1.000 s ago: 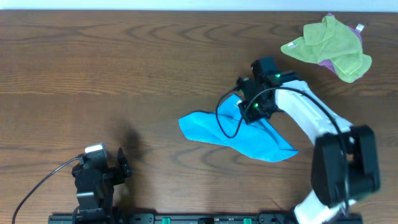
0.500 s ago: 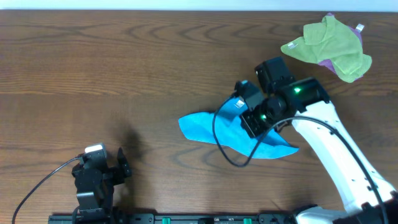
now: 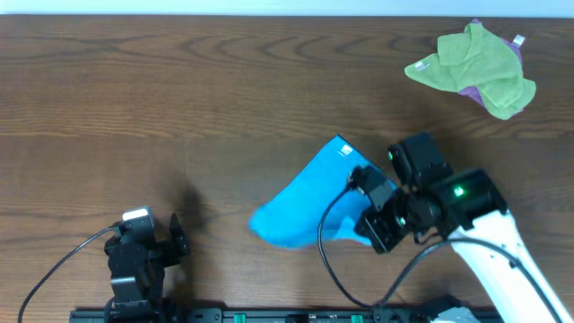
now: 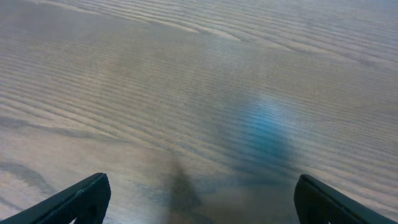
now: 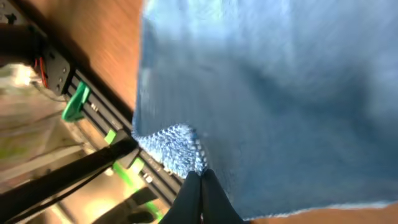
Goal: Fold the cloth
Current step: 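Drag the blue cloth corner rightward with the right gripper to spread it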
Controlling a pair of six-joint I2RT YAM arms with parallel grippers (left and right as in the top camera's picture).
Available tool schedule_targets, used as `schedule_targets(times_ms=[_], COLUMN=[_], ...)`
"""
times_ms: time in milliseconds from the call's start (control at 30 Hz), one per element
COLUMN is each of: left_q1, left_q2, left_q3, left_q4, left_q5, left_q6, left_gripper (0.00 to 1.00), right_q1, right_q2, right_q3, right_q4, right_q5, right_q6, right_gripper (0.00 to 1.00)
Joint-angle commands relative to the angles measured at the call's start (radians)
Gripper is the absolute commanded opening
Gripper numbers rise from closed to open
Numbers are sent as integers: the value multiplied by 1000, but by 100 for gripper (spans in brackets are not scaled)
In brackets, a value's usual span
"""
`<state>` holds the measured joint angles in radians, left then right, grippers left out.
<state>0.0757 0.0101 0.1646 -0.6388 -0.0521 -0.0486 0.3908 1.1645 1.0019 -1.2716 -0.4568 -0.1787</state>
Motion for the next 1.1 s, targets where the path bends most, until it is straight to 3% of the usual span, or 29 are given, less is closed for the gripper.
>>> schedule_targets(times_ms=[0, 133, 167, 200, 233, 333, 467, 633, 900, 1067], left_q1=[2, 2, 2, 2, 2, 2, 2, 2, 2, 2], left_q2=[-6, -6, -6, -6, -6, -6, -6, -6, -6, -6], left_q3=[-9, -9, -9, -9, -9, -9, -9, -9, -9, -9], left_q4=[-1, -1, -1, -1, -1, -1, -13, -13, -13, -14], left_q5=[5, 5, 5, 5, 5, 17, 45, 45, 50, 50], left_q6=[-27, -27, -27, -27, -27, -27, -27, -27, -27, -27], left_gripper=[95, 95, 95, 96, 95, 95, 95, 95, 95, 96], right_q1=[5, 5, 5, 5, 5, 5, 5, 5, -1, -17], right_q2=[-37, -62, -66, -73, -77, -93, -94, -31, 263, 422], right_q3=[-97, -156, -156, -154, -153, -151, -151, -152, -151, -148], right_q4=[5, 38, 48, 64, 75, 117, 228, 433, 759, 876], right_q5=[-52, -24, -4, 1, 0, 0, 51, 259, 308, 375], right_q6=[93, 197, 219, 234, 235, 247, 277, 279, 244, 244], right_gripper=[2, 4, 16, 43, 61, 86, 88, 87, 82, 80])
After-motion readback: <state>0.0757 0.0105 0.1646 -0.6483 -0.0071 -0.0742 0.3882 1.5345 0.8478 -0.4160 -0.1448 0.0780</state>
